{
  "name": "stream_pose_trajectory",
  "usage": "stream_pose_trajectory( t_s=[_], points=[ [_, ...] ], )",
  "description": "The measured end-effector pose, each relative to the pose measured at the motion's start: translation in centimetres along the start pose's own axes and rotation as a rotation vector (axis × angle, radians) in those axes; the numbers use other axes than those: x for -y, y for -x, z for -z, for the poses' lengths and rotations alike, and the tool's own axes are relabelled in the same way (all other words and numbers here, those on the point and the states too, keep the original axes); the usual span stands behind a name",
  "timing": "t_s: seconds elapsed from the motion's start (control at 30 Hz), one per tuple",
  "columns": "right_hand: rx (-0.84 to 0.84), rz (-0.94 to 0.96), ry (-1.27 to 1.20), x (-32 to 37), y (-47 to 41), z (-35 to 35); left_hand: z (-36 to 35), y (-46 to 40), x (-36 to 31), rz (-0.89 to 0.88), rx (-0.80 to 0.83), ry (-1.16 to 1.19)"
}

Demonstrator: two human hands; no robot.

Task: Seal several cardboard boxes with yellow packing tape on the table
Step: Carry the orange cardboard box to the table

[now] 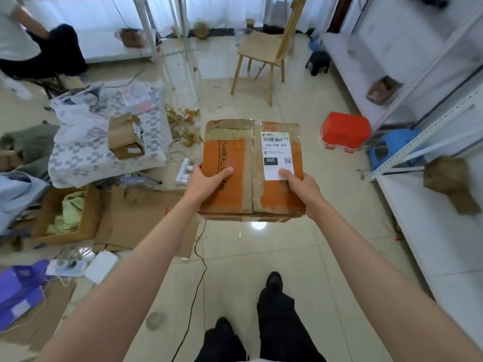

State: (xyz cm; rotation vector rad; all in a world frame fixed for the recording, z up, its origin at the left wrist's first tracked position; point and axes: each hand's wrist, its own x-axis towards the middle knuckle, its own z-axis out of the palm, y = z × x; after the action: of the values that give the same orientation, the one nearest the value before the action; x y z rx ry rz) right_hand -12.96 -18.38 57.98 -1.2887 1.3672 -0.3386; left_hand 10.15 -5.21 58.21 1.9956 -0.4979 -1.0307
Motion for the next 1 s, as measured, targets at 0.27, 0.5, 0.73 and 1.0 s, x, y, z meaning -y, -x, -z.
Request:
stream_pose_trajectory(
  t_s=[0.27,0.5,0.73,1.0],
  points=[
    [0.043,0.117,-0.048,7.5,-5.7,5.3,-2.7,-3.6,-9.8,-0.083,-0.082,-0.008],
    [0.083,0.147,-0.011,14.9,-11.8,8.7,-3.8,-7.1,-16.8,-0.14,-0.103,0.055],
    [0.111,0.188,-0.003,21.5,-18.2,8.8,-3.2,-12.6,-22.1,-0.152,-0.109,0.115],
    [0.092,0.182,-0.012,29.6,-28.7,6.1,-0.6,-24.5,-28.5,-0.142,-0.131,0.09]
  ],
)
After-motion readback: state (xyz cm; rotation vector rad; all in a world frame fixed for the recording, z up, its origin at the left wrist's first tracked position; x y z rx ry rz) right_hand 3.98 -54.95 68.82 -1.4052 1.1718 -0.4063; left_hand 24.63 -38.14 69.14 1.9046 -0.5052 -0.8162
